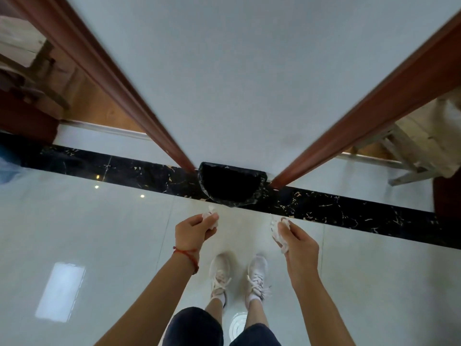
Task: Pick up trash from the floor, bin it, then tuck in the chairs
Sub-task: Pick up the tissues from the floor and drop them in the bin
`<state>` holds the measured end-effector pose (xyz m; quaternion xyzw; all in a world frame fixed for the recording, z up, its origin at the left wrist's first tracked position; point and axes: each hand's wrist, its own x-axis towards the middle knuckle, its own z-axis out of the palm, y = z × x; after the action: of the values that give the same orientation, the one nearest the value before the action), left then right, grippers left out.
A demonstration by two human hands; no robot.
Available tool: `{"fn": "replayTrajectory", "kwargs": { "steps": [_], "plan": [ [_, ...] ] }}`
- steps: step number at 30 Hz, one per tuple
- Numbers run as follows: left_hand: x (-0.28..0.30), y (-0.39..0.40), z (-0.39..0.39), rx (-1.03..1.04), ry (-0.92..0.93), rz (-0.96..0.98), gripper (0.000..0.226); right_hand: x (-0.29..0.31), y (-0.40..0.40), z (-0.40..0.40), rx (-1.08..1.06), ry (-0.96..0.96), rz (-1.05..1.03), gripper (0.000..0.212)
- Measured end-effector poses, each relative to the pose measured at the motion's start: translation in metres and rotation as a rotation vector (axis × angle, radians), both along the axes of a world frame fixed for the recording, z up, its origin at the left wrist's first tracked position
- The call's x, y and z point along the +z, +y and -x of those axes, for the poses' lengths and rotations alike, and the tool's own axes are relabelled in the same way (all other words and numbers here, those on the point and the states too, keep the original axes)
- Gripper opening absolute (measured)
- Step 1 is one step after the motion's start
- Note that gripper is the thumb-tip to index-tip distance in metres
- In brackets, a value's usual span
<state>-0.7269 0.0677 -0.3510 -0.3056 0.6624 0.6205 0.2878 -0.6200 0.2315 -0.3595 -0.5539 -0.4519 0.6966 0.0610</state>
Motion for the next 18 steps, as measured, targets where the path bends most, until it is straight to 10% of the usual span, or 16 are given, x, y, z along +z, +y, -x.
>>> {"fn": "replayTrajectory", "kwargs": {
  "steps": [18],
  "plan": [
    [-0.100, 0.067, 0.067, 0.142, -0.141, -0.066, 0.014, -0.063, 0.014, -0.010, -0.033, 0.007, 0.078, 0.022]
  ]
}}
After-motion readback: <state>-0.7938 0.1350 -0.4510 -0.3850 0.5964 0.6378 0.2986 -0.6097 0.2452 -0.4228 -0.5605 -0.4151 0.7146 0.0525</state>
